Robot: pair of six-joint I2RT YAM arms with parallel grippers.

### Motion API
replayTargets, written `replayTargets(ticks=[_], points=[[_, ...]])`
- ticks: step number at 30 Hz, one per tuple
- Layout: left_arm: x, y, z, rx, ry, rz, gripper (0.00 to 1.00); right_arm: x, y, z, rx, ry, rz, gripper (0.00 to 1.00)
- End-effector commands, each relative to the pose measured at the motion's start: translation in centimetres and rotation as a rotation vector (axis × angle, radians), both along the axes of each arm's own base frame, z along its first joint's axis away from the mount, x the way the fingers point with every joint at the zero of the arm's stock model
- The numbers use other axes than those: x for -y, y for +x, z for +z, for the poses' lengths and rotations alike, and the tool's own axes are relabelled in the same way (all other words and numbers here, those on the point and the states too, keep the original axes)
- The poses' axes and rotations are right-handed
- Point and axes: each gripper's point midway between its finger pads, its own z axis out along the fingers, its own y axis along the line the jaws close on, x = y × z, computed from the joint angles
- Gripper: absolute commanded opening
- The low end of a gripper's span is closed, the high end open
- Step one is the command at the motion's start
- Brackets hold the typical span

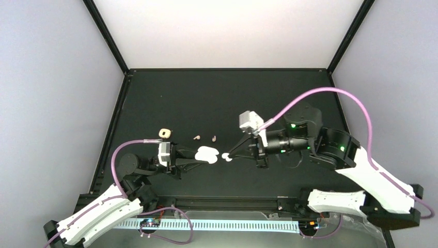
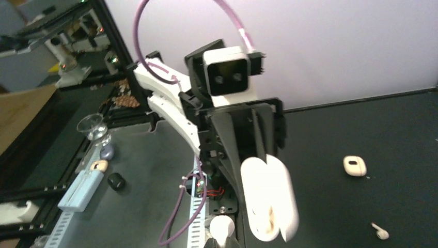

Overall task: Insert the wireless bluetooth earbuds into the charging case
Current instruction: Place the earbud in the charging case.

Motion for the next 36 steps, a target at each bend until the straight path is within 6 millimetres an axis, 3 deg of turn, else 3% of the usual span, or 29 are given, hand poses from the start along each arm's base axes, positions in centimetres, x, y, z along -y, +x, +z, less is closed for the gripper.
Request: replayTargets(ticks=[1,7,14,29,36], points=[[-0.5,-1.7,3.0,0.089,-0.057,-0.058,0.02,-2.1,-0.7,-0.8,0.06,-0.108,0.017,0.01],[-0.2,-2.0,2.6,0.095,-0.019,-0.077,0.02,-4.6,-0.1,-0.9,0.088,-0.15,0.014,0.01],[-0.2,-2.3,2.5,0.103,-0.005,-0.092,0.02,-6.1,0.0,-1.4,0.095,-0.183,0.019,0.01],[-0.2,-2.8,2.5,0.094,-0.007,-0.121,0.02,-7.2,-0.8,-3.1,0.14,-0.263,0.032,0.01],[-0.1,-2.8,2.3,0.088,0.001,-0.127,0.02,-7.2,-0.5,-2.8,0.175,-0.26,0.005,0.01]])
